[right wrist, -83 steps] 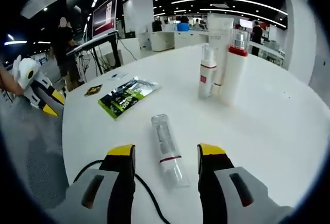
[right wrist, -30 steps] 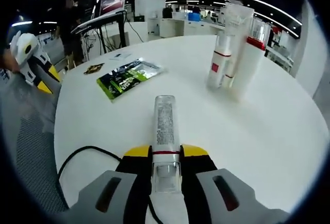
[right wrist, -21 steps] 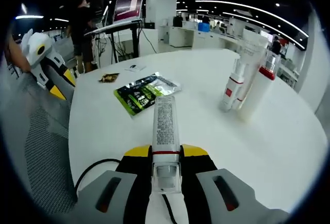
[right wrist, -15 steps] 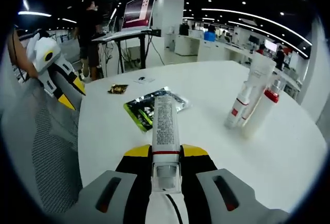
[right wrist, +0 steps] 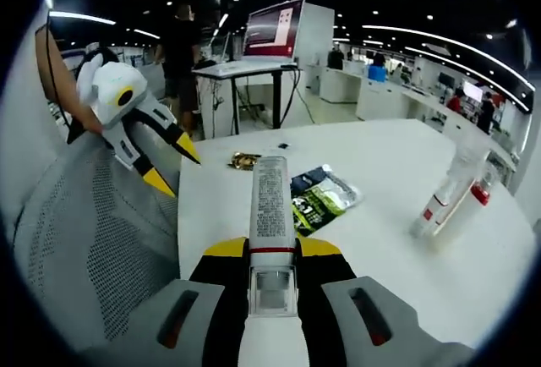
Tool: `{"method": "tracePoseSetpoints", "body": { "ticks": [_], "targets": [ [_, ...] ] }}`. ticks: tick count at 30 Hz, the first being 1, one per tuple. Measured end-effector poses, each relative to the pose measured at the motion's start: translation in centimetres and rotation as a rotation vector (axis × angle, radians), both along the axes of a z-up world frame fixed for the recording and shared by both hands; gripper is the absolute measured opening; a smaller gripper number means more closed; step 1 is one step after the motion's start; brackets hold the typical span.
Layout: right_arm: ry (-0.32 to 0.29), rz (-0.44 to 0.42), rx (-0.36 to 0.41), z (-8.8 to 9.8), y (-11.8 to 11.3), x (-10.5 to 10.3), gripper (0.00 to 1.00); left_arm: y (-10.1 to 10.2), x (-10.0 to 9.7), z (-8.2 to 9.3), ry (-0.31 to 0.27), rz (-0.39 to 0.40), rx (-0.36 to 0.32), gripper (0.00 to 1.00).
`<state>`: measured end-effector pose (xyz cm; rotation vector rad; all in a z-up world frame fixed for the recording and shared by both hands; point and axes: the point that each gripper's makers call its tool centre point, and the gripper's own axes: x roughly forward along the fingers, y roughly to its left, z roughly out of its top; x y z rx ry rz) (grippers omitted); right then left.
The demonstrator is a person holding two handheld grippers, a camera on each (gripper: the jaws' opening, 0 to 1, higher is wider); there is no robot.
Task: Arrange the skincare products in the storage area until every visible bottle or jar stands upright without overlapping.
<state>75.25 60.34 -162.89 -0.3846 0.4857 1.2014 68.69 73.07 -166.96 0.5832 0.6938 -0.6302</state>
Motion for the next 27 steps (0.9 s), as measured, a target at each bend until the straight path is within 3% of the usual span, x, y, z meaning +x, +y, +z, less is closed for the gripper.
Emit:
{"method": "tracePoseSetpoints", "body": {
  "ticks": [6, 9, 19, 22, 27],
  "targets": [
    [0.000, 0.061, -0.026, -0.1, 0.9, -1.0, 0.18, -0.9, 0.3, 1.3, -0.040, -0.022, -0.014, 0.37],
    [-0.004, 0.107, -0.055, -0.2, 1.2, -1.6, 0.18, -2.3, 0.6, 2.7, -0.064, 0.009, -0.092, 0.38],
    [-0.042, 0.233, -0.191, -2.2, 0.9, -3.1, 0.18, -4.9, 0.5, 3.6, -0.111, -0.013, -0.086, 0.40],
    [-0.052, 0.261, -0.231, -2.8, 0.8, -3.5, 0.18, -4.9, 0.9, 3.6, -0.137, 0.005, -0.084, 0.64],
    [-0.050, 0.306, -0.245, -3.1, 1.1, -4.4, 0.18, -5.0, 0.7, 3.5, -0.137, 0.005, -0.080, 0.64]
  ]
}}
